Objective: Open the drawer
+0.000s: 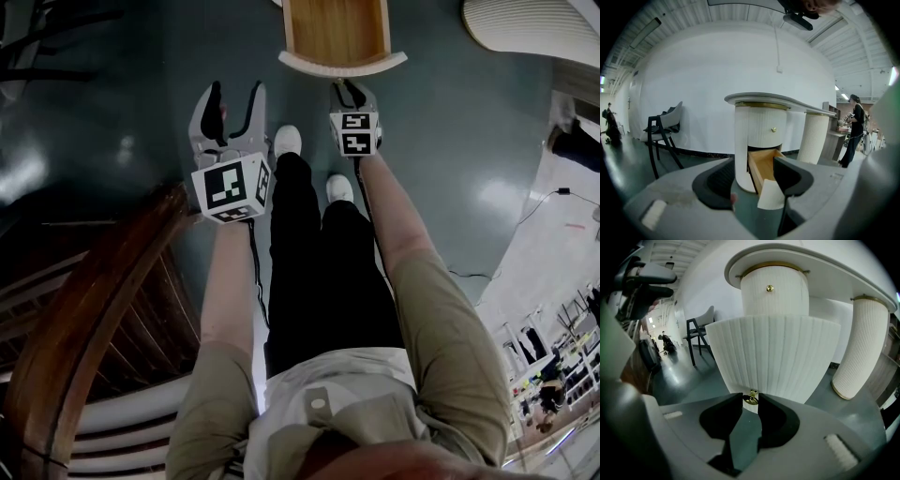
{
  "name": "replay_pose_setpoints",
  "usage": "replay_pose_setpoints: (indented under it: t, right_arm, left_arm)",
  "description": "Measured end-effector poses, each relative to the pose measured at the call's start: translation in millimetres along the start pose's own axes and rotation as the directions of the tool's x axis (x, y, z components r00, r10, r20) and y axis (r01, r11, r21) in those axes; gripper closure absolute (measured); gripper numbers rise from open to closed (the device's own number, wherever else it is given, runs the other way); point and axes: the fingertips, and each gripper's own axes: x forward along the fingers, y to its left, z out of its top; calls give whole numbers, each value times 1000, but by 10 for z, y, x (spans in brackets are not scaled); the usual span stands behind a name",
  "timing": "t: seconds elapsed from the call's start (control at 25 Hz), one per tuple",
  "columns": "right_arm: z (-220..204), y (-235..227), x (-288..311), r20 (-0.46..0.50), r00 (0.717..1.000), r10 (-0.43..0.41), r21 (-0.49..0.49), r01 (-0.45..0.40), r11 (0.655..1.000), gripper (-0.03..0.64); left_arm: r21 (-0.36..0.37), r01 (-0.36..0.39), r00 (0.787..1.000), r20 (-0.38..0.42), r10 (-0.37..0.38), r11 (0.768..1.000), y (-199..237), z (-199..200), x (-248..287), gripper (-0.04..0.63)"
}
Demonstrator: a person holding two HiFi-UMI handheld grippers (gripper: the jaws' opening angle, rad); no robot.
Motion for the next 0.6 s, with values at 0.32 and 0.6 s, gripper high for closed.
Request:
replay_pose_setpoints:
  t: [0.32, 0.6]
  right_arm:
    - [-2, -9, 7, 7, 1000, 1, 6, -1, 1000, 509]
    - [20, 4, -13, 16, 1000, -12, 29, 12, 1000, 500]
  left_arm:
    - [1, -4, 1000, 3, 4, 1000, -36, -1, -28, 322]
    - [4, -4, 1000, 14, 4, 1000, -59, 55, -48, 322]
